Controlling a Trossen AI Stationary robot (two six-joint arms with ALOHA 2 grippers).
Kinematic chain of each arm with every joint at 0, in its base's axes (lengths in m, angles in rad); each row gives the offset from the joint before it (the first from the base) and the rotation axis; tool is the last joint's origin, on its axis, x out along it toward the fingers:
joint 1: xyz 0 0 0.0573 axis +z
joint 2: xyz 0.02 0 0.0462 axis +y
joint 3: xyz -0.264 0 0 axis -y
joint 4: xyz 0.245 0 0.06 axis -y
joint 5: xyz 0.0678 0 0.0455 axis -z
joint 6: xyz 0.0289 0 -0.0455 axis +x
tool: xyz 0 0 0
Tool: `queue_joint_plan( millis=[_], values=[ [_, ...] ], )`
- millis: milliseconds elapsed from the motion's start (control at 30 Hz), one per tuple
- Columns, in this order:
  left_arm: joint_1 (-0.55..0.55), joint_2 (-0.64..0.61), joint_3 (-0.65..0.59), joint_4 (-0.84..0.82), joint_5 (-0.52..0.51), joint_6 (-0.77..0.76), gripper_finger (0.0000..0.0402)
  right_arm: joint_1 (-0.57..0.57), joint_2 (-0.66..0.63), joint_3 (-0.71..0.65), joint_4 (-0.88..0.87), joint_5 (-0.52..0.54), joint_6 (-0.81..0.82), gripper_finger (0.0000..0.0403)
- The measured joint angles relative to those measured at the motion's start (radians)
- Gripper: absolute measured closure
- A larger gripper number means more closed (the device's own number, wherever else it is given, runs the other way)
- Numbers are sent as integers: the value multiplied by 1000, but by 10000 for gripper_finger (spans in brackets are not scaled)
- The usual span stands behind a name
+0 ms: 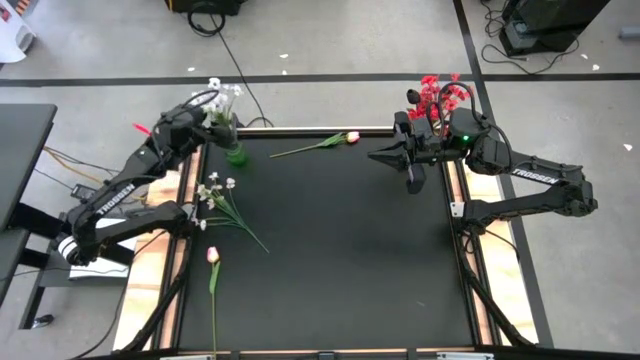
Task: Sort flowers into vase by color
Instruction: Put the right white flower into the green flower vase, then put the top pink flower into the green flower vase
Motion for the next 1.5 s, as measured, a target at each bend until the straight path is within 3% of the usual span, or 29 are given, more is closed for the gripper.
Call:
queue_joint_plan(
  millis=[367, 533, 700, 900, 1100, 1267, 1500],
  values=[
    [-1, 0, 331, -357, 156, 92, 191, 0, 0, 0, 0, 0, 0, 379],
    [-1, 3, 426, -357, 354, 103, 195, 0, 0, 0, 0, 0, 0, 379],
    [-70, 50, 429, -293, 532, 87, 196, 0, 0, 0, 0, 0, 0, 379],
    [-270, 211, 426, -229, 537, 87, 196, 0, 0, 0, 0, 0, 0, 379],
    [-410, 387, 426, -98, 468, 92, 196, 0, 0, 0, 0, 0, 0, 379],
    [-465, 521, 426, -28, 401, 70, 196, 0, 0, 0, 0, 0, 0, 379],
    [-496, 717, 426, 9, 435, 34, 196, 0, 0, 0, 0, 0, 0, 379]
  ],
)
